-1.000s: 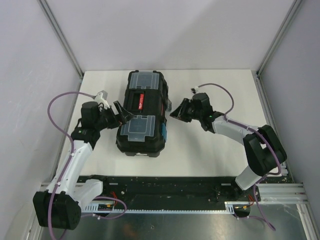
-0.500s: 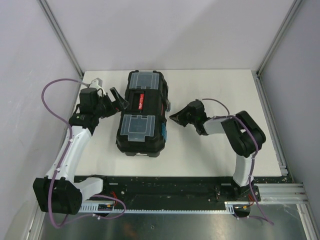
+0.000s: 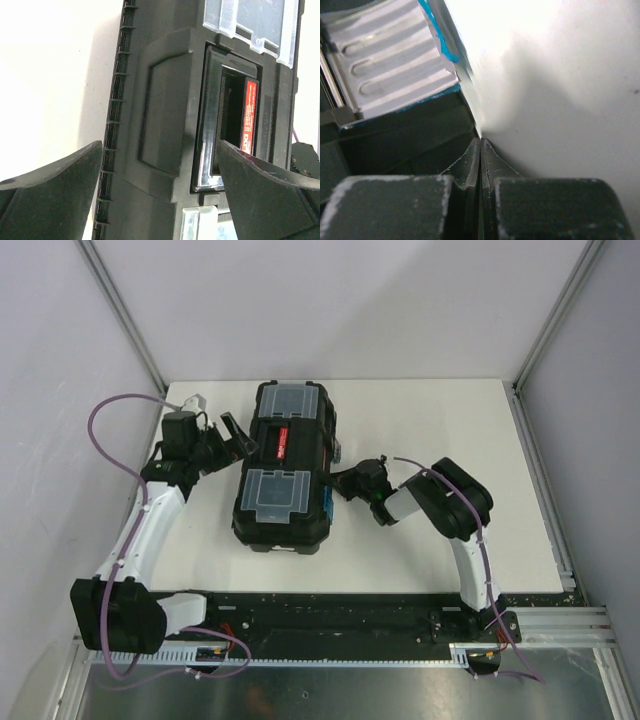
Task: Pack the tool kit
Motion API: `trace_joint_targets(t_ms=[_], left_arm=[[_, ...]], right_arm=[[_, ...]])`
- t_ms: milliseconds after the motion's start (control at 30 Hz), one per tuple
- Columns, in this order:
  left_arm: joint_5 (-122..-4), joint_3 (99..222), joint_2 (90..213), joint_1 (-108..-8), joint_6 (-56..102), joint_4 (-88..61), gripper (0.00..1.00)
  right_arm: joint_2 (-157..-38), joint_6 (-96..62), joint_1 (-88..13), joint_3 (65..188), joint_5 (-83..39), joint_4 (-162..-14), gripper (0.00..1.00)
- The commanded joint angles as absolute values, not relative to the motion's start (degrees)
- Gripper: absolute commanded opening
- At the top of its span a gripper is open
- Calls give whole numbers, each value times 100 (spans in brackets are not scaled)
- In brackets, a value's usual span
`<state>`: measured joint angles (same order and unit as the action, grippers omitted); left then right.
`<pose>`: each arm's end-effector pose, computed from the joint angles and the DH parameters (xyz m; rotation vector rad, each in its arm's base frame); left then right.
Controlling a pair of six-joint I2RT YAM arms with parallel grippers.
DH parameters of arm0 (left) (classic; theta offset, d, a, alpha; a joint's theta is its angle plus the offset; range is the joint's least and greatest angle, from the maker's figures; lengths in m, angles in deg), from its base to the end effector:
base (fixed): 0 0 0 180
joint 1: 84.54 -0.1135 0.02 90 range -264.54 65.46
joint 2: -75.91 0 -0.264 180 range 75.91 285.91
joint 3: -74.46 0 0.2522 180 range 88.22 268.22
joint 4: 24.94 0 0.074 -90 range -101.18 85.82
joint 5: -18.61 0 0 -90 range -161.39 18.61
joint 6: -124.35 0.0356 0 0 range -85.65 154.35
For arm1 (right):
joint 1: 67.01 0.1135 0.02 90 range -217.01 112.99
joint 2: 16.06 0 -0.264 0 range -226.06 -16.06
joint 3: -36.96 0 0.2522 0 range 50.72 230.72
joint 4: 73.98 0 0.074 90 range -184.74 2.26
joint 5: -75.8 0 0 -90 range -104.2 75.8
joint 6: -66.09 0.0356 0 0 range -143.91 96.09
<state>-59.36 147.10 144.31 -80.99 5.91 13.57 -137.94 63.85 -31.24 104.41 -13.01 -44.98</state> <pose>0.2633 -0.0238 0.3163 -0.3548 2.1771 -0.5439 0.3291 0.2362 0.0855 1.0169 2.0511 1.2631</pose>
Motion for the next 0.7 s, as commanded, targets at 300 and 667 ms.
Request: trace_joint_targets(t_ms=[300,667], left_arm=[[-5298,15180,14709,-8163,1086,1315,99],[-4982,14869,14865,-8163,1056,1311,99]], right_arm=[[-14731,7170,-3105,10955,106,-3136,13],[-14719,7053,-3232,11075,221,-2879,40]])
